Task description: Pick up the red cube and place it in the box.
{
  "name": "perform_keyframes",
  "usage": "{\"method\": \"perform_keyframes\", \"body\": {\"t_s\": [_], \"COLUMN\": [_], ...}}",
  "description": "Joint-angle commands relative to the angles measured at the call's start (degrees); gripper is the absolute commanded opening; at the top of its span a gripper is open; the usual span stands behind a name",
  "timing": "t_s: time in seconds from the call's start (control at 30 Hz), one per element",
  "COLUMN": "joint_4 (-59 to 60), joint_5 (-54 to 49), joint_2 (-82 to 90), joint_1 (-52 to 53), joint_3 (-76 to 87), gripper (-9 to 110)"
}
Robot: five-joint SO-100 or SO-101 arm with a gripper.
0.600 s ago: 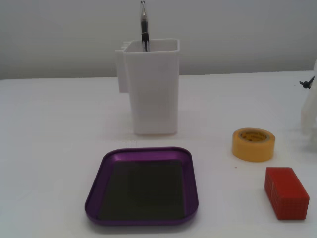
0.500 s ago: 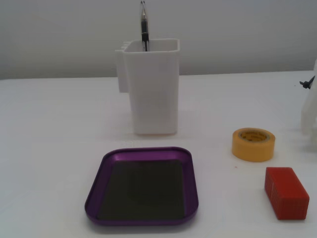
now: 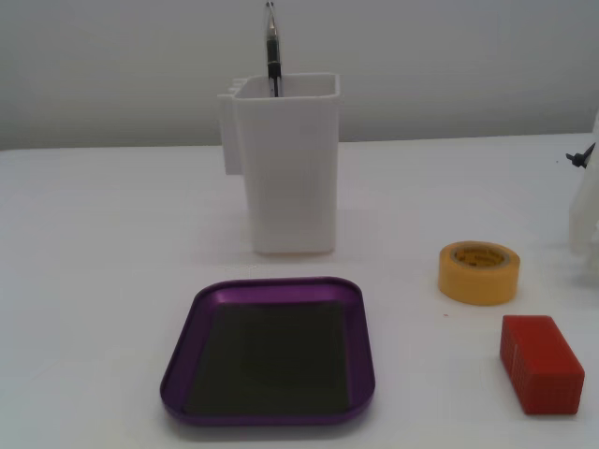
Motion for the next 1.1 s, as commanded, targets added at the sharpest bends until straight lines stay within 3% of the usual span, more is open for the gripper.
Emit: {"method": "perform_keyframes", "body": {"t_s": [0.0, 0.57, 0.77, 1.07], "joint_4": [-0.35, -4.66, -11.07, -11.78], "joint_5": [-0.26, -0.62, -0.26, -0.26], "joint_2": [5.54, 5.27, 4.83, 3.6], "joint_1": [-0.26, -0.18, 0.7, 0.7], "joint_3": [0.44, 0.53, 0.26, -9.32], "gripper": [-1, 2, 2, 2]}}
